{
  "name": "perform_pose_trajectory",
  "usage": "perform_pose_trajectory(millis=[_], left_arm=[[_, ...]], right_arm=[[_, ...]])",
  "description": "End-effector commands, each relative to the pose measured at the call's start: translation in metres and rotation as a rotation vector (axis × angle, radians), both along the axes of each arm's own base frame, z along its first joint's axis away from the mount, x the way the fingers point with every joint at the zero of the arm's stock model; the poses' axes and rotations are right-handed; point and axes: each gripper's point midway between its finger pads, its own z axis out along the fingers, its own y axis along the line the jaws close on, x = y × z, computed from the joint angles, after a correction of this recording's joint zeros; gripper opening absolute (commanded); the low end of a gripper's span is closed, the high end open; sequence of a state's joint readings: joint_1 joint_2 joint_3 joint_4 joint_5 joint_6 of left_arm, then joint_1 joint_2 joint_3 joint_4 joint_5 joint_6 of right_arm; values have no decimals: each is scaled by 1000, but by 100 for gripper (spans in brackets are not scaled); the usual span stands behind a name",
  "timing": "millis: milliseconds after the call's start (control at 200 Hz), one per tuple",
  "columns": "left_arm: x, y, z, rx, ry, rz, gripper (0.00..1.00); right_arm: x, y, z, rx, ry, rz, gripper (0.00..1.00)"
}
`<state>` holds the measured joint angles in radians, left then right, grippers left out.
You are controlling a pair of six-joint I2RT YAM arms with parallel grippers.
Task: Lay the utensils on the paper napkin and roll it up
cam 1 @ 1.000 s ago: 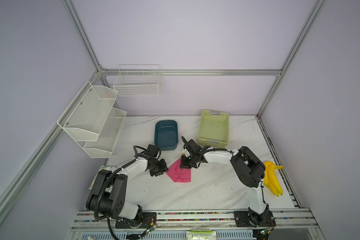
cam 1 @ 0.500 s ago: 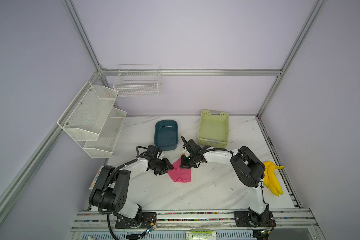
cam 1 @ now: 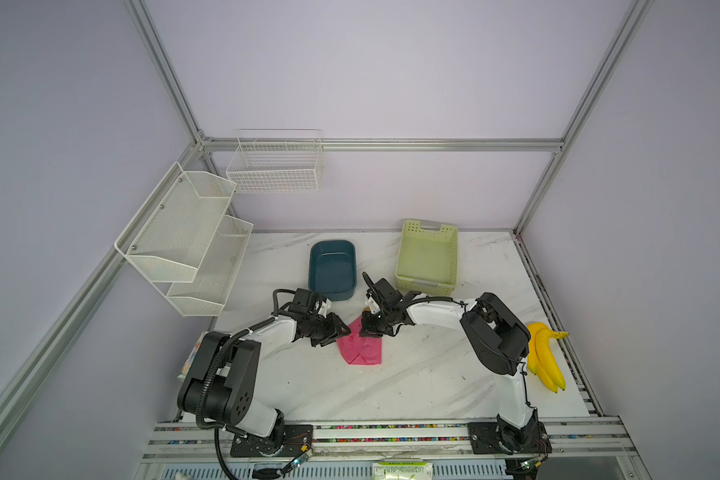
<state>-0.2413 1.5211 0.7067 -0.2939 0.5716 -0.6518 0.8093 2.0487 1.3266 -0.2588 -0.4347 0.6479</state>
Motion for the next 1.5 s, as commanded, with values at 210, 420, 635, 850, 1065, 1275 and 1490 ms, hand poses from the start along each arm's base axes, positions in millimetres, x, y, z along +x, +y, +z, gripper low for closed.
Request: perform_pose_trajectory(millis=[210,420,635,850,1065,1275,1490], left_arm=[[-6,3,9,8,-19,-20,31],[0,-2,27,-12,-58,-22,16],[3,-24,41,-80,-67,-75,8],[1,-48,30,-131,11,-89,6],[0,-61,18,-154,56,-79,6],[-2,-62,4,-147,113,-53,6],[-11,-54,-15,-93,182,-41,6]], right_arm=[[-13,-17,-22,-91,48,4,0],[-14,-18,-21,-88,48,3,0],[-14,-17,-23,-86,51,3,0],[-15,-18,-24,-85,54,0,0],[-13,-16,-20,-78,45,0,0],[-13,-15,-11,-60,36,-4,0],[-11,-13,29,2,-15,-18,0]])
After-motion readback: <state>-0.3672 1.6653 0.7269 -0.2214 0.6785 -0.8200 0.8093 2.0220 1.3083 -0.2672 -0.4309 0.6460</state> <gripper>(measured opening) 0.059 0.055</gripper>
